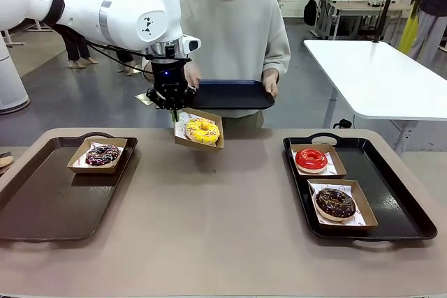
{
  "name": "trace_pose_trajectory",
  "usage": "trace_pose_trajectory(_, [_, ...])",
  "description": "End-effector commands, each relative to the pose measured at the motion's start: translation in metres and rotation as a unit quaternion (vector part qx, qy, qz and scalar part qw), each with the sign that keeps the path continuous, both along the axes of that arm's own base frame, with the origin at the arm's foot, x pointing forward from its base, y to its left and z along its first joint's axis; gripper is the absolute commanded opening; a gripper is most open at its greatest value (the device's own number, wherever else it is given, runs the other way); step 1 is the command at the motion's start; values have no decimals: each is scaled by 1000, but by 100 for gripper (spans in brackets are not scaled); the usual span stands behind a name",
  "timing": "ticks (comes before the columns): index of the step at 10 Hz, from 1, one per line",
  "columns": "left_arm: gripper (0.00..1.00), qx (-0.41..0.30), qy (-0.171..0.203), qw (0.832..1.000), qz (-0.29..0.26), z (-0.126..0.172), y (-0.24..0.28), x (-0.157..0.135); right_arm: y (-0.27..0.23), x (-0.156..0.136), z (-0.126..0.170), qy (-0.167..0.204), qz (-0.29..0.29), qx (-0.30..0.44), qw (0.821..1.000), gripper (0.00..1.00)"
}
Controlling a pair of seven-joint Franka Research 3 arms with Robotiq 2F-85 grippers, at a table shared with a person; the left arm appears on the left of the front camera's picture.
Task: Individually package the donuts and arrange them on the tray.
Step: Place the picked Paper togo box on the Handle tray.
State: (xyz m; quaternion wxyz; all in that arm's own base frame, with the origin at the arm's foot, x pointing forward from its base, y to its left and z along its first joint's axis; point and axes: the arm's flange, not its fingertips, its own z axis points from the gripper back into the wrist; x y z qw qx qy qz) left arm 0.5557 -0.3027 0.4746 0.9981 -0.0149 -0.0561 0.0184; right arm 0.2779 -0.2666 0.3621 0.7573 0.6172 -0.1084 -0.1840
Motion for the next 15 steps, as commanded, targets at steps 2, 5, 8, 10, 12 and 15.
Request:
trace_pose_trajectory(2, [0,-1,1,1000,4,1,0,-1,-1,-1,2,1,0,5,1000,100])
trace_pose_trajectory(5, [0,-1,1,1000,4,1,0,-1,-1,-1,2,1,0,5,1000,100])
trace_pose_trajectory(8, [0,-1,1,1000,4,1,0,-1,-1,-1,2,1,0,5,1000,100])
trace_pose_trajectory(10, [1,-26,2,999,-30,8,9,-10,-1,-1,2,1,0,5,1000,100])
trace_pose_trajectory(12, [1,-59,2,996,-63,43,45,-42,-1,-1,2,1,0,5,1000,100])
trace_pose_trajectory(15, [1,-63,-15,996,-65,67,126,-96,-1,-1,2,1,0,5,1000,100])
